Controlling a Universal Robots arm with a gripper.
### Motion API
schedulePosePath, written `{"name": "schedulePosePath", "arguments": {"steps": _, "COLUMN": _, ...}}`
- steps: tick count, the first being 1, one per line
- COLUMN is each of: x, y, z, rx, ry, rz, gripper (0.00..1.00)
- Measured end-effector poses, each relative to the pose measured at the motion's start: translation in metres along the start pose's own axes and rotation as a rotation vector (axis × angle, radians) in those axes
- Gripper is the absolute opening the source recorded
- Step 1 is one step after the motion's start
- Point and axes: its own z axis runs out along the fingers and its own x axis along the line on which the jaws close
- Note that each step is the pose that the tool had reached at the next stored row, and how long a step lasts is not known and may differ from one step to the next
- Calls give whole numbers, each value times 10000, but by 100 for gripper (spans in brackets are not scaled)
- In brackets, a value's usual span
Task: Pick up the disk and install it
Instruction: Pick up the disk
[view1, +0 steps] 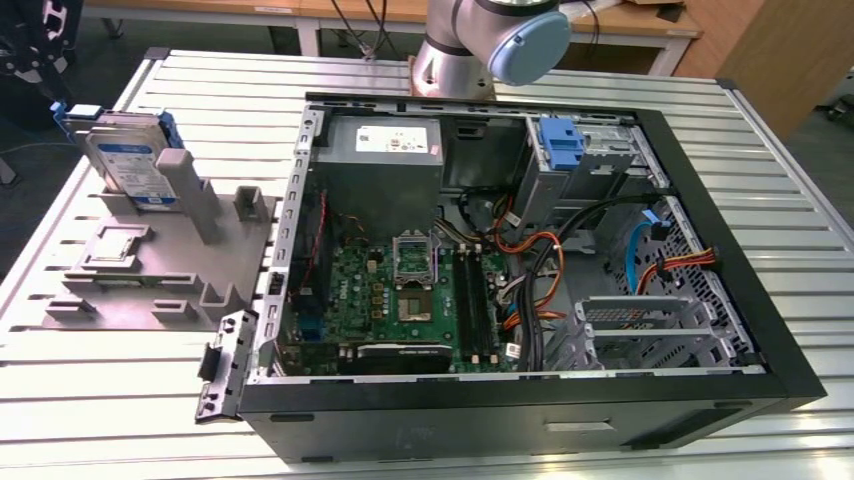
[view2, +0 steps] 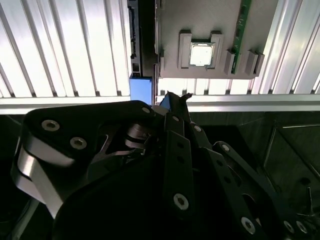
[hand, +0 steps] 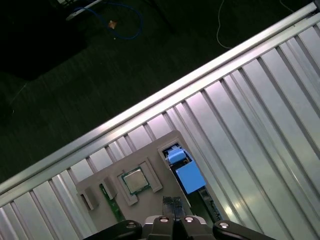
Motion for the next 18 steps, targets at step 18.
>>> {"name": "schedulePosePath", "arguments": {"steps": 18, "x": 1, "y": -1, "z": 0, "rx": 13, "ry": 34, "rz": -837, "gripper": 10}}
